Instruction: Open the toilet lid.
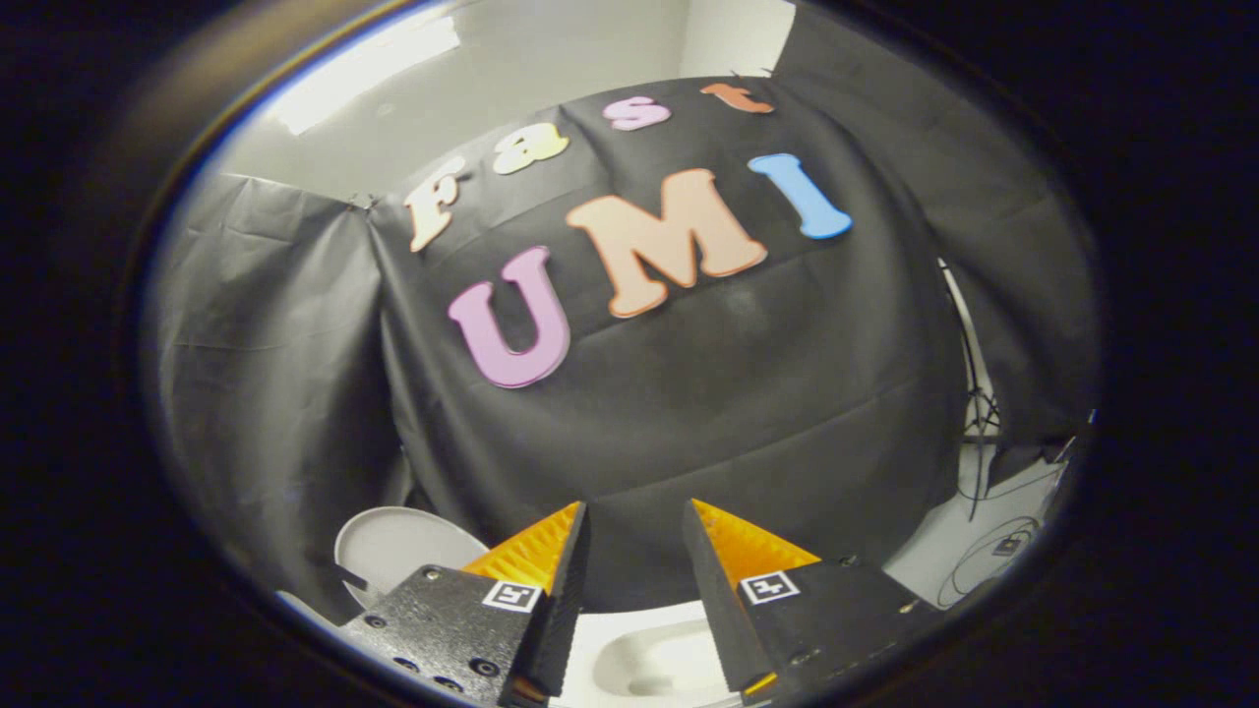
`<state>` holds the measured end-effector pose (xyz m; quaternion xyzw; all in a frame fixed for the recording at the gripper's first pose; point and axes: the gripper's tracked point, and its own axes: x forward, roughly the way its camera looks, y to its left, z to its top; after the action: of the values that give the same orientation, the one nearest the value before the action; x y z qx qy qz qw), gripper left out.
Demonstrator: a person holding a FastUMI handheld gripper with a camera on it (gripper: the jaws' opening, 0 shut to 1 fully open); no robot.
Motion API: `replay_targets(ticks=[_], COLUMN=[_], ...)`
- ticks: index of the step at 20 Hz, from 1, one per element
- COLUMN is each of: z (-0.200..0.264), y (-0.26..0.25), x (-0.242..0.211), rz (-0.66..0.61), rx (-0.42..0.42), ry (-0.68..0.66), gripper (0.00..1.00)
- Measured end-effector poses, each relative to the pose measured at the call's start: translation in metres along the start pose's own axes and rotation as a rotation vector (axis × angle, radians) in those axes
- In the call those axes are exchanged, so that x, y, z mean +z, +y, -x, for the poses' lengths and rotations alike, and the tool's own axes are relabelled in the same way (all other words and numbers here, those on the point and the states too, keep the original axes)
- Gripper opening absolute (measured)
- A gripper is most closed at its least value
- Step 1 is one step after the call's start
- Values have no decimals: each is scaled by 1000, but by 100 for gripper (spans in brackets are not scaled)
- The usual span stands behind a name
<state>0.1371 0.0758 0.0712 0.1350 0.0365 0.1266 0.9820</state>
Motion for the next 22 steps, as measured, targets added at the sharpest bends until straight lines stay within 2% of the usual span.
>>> replay_targets(ticks=[7,15,19,21,22], z=[45,75,96,105,109], y=[-134,-221,-238,-244,-247], x=[2,-1,-7,-9,-8], rz=[-75,-105,-16,87,136], rx=[-117,-76,-43,-55,-67], ry=[5,48,136,172,187], gripper=[59,57,56,56,53])
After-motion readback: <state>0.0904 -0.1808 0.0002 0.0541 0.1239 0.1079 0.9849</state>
